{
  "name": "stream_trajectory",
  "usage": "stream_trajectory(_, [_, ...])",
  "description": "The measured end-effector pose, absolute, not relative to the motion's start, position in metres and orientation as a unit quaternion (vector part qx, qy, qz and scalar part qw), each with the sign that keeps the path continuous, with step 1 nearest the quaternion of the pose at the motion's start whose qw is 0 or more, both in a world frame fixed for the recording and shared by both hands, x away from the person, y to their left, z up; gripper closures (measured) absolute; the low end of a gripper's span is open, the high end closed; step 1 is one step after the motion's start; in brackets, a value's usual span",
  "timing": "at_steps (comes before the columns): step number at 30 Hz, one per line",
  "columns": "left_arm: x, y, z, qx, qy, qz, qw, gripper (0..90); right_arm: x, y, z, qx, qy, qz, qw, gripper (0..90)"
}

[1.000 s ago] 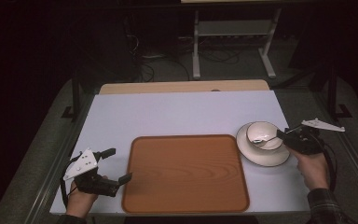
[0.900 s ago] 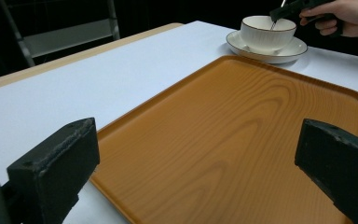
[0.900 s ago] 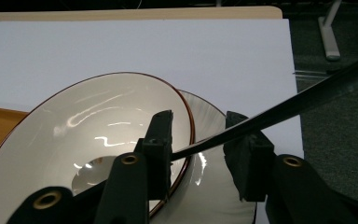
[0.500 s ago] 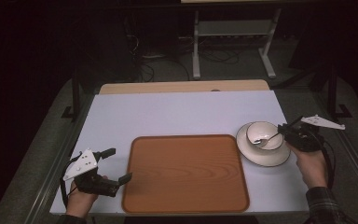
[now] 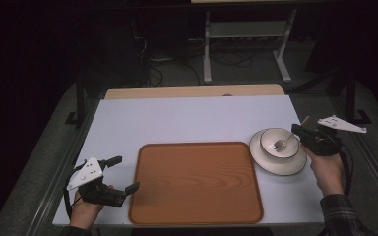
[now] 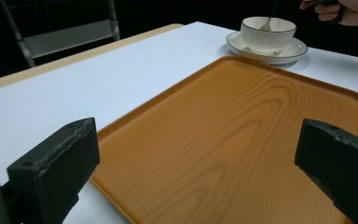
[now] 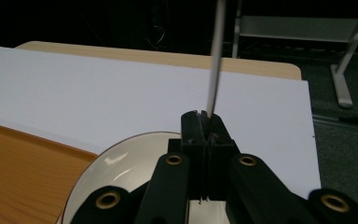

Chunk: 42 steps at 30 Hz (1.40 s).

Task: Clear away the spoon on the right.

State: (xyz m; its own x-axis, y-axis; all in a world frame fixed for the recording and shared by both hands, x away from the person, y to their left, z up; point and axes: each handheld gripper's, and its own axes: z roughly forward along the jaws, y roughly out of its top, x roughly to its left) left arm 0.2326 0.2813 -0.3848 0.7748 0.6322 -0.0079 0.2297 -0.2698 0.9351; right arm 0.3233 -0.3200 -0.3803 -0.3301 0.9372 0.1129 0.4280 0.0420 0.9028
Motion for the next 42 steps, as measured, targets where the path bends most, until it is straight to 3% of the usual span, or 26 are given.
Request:
stream_trajectory(23, [0.233,0.282,-0.385,0.774,0.278,0.188,0.536,0.0,0.324,-0.315,-0.348,0.47,0.694,0.457,0.297,88.3])
stream_trajectory(42, [0.232,0.282,-0.385,0.774,0.278,0.187,0.537,0.0,0.302,-0.299,-0.315,0.419,0.718,0.482,0.275,88.4])
